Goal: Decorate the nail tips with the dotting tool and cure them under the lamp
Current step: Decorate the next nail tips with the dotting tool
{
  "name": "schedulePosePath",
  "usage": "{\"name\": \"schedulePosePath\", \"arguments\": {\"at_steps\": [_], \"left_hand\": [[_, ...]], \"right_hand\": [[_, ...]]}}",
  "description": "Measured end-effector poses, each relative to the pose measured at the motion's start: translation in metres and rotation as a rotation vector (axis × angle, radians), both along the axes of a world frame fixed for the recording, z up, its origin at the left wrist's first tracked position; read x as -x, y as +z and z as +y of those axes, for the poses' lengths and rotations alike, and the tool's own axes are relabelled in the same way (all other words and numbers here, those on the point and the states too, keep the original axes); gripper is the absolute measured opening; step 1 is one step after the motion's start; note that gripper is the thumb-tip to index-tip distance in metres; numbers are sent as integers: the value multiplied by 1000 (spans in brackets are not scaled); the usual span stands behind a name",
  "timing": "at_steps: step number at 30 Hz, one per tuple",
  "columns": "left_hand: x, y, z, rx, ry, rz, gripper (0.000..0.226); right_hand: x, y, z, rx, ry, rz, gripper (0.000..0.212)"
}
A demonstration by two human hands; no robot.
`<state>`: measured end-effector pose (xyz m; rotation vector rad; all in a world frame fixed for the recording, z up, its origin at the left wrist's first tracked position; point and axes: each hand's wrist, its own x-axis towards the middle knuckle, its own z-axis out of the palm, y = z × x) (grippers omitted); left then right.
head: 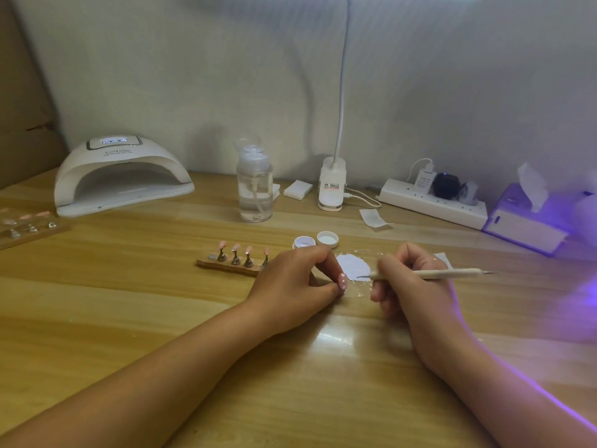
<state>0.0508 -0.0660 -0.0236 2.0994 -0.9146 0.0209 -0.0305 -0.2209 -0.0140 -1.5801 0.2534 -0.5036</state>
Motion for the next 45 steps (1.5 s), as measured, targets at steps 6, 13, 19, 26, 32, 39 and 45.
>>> {"name": "schedulePosePath", "arguments": {"at_steps": [6,13,19,26,32,39,45], "left_hand": [[1,-1,1,7,-14,-41,20],[2,-2,2,74,-24,-83,13],[7,1,3,185,-22,-193,22],[9,14,12,286,104,-191,18],[-35,41,79,328,345,-9,6],[-68,23,135,173,454,124,10],[-72,11,130,120,418,203,9]], "right_hand": [[3,3,-5,-97,-225,-188,35],[-4,-1,-16,-106,-314,-99,31],[-8,-6,-16,12,-253,-48,32],[-5,-6,-16,105,-258,-23,32],[-6,-7,-15,173,-242,14,34],[-9,-12,-15,214,-250,34,35],[-8,-13,-18,248,-245,32,36]]}}
